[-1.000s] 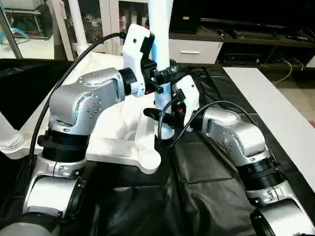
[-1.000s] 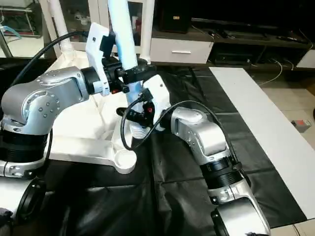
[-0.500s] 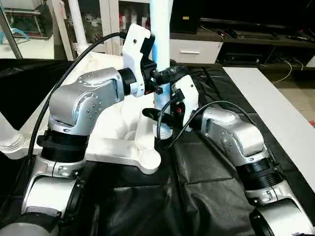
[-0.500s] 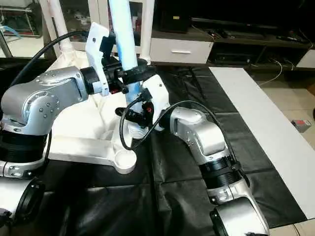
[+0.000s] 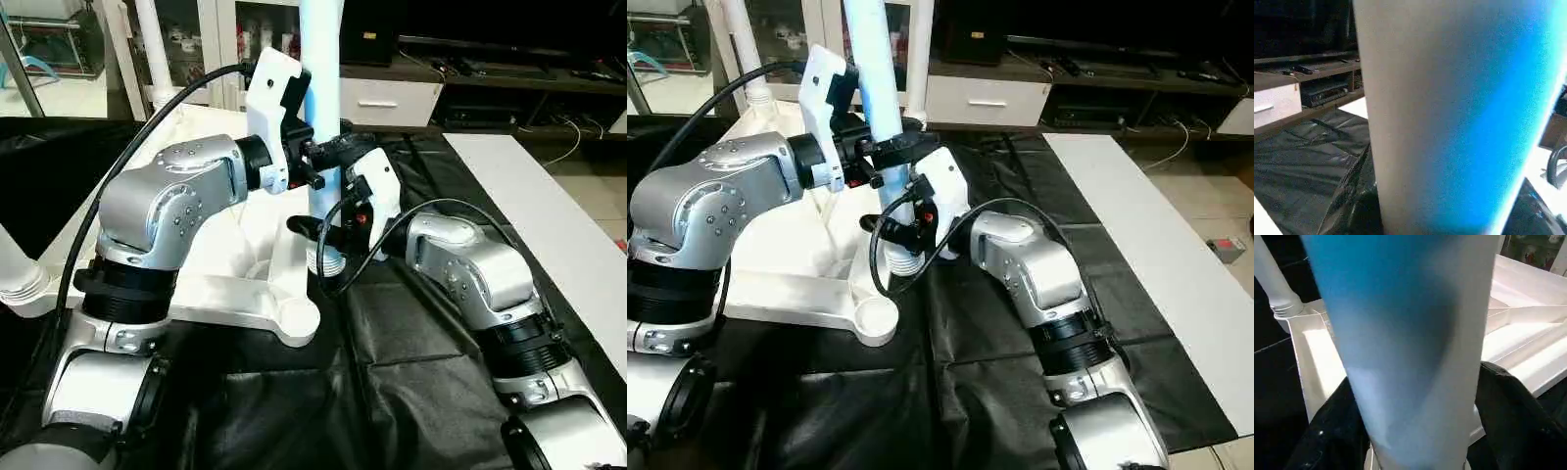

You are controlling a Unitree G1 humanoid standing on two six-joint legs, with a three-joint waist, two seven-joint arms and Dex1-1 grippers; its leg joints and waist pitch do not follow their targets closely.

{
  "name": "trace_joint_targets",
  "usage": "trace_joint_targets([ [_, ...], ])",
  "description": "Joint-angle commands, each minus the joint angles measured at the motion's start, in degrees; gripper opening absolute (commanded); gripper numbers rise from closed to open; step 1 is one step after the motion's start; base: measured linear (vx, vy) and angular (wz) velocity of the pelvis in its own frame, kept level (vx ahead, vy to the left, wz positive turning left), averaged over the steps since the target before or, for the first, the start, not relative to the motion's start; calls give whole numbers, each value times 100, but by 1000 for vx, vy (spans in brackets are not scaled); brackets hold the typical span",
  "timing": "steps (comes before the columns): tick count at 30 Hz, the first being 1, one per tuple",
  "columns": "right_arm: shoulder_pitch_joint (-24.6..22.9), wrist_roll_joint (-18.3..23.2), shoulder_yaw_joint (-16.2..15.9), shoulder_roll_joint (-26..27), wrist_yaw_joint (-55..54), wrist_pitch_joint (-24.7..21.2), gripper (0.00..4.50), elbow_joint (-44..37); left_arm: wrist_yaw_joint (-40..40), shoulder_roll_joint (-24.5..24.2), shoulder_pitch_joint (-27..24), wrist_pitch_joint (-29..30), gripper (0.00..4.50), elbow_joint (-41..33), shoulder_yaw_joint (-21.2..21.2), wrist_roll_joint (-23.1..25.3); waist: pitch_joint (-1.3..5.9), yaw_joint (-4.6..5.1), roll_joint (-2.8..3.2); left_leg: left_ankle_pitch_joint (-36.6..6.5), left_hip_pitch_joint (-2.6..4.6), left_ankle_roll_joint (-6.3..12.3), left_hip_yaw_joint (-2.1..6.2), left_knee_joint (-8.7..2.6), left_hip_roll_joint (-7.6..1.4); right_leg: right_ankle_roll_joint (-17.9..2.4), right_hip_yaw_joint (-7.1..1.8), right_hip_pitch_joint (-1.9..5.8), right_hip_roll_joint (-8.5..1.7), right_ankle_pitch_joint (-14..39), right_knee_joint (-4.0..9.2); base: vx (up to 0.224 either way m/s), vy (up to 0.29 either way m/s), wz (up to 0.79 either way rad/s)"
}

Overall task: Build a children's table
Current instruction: Pick table leg

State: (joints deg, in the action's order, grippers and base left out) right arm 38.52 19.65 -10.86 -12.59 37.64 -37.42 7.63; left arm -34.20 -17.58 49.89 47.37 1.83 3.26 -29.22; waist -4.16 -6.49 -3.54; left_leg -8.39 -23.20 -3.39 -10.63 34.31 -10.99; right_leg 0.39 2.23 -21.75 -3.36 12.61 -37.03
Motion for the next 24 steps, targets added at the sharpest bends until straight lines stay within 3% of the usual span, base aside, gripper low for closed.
trace_joint_targets([
  [1,5,14,170,-92,-24,-82,306,-146,-41,-22,10,-45,179,-1,66,62,442,9,149,-1491,250,-621,122,-443,-224,-908,-228,140,-439,767,460,0,0,0],
  [5,7,24,185,-94,-21,-105,306,-189,-76,-26,12,-58,179,-2,64,71,447,7,168,-1488,254,-633,127,-443,-229,-919,-227,133,-438,748,457,0,0,0],
  [13,7,-3,157,-111,-40,-178,379,-220,-138,11,30,-101,179,4,94,103,447,8,167,-1485,254,-633,125,-440,-224,-954,-226,138,-436,678,454,0,0,0],
  [24,-22,24,145,-150,18,-272,380,-232,-185,1,26,-121,179,10,93,143,443,4,167,-1490,253,-630,125,-442,-227,-945,-228,138,-441,732,457,0,0,0],
])
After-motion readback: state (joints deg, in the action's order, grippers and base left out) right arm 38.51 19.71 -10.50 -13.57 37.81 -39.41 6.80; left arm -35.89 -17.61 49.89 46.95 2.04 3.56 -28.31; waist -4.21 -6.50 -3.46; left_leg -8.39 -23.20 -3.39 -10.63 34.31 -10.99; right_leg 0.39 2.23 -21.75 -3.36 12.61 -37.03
